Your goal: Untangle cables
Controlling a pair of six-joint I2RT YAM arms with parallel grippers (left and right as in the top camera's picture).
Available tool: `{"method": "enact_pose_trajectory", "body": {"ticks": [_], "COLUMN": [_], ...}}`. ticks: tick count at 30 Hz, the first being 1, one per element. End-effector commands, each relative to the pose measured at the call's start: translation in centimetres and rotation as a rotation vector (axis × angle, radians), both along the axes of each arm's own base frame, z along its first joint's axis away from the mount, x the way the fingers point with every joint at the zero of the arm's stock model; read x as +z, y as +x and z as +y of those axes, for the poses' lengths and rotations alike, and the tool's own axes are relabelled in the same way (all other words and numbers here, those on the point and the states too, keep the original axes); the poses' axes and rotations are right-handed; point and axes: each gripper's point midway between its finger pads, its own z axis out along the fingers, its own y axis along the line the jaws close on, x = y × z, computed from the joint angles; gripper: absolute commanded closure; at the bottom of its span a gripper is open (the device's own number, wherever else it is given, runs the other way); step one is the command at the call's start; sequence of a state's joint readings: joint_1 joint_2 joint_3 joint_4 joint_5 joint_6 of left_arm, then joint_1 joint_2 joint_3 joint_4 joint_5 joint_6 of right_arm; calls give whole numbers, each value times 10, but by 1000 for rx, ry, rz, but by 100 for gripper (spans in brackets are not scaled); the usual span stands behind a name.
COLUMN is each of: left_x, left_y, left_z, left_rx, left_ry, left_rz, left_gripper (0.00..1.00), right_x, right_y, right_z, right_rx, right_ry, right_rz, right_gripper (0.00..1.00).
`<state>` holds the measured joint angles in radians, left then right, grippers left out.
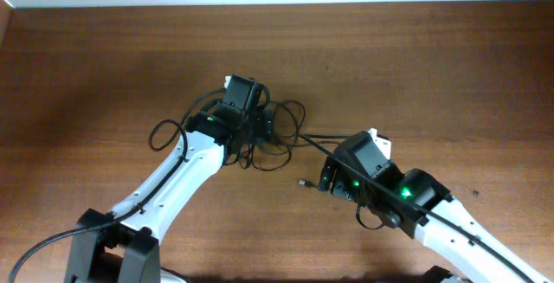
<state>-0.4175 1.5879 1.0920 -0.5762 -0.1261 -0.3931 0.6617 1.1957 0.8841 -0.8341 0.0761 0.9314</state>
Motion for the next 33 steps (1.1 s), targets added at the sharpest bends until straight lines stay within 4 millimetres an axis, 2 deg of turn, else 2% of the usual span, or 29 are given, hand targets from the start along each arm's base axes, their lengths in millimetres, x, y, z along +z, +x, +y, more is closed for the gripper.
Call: {"method": "enact_pose_trajectory", "body": {"ticks": [1, 4, 5, 8, 11, 12, 14, 16, 18, 20, 21, 23, 25, 29, 31, 33], "left_x": [-3, -13, -23, -43, -53, -51, -47, -45, -42, -27, -11, 6, 27, 96, 105, 97], "left_y": [2, -8, -17, -33, -40, -37, -34, -45, -46, -47, -45, -39, -32, -30, -34, -40], "left_z": [21, 22, 14, 20, -2, -16, -28, -50, -58, -77, -89, -91, -84, -78, -76, -73], "left_rx": [164, 306, 280, 293, 314, 291, 259, 195, 170, 49, -95, -243, -291, -371, -373, -360], "left_ry": [38, -39, -69, -52, -198, -264, -285, -364, -402, -469, -487, -444, -433, -454, -458, -442], "left_rz": [-8, 45, 100, 156, 216, 214, 188, 249, 260, 266, 226, 135, 54, -172, -187, -146], "left_gripper": [21, 21, 39, 98, 100, 100, 100, 100, 100, 100, 100, 100, 100, 100, 100, 100], "right_x": [-3, -5, -5, -5, -5, -5, -5, -5, -5, -5, -5, -2, -1, 1, 2, 6], "right_y": [-6, -10, -10, -10, -10, -10, -10, -10, -10, -10, -10, -4, -2, 4, 5, 14], "right_z": [1, -3, -3, -3, -3, -2, -3, -3, -2, -2, -2, 1, 1, 3, 4, 11], "right_rx": [8, 7, 7, 7, 7, 7, 7, 7, 7, 7, 7, 5, 3, -2, -2, -2], "right_ry": [3, -12, -12, -12, -12, -11, -12, -12, -11, -11, -11, 3, 4, 9, 14, 41], "right_rz": [35, 52, 52, 52, 52, 52, 51, 51, 52, 52, 52, 25, 15, -9, -14, -49], "right_gripper": [2, 2, 2, 2, 2, 2, 1, 1, 2, 2, 2, 2, 2, 2, 2, 2]}}
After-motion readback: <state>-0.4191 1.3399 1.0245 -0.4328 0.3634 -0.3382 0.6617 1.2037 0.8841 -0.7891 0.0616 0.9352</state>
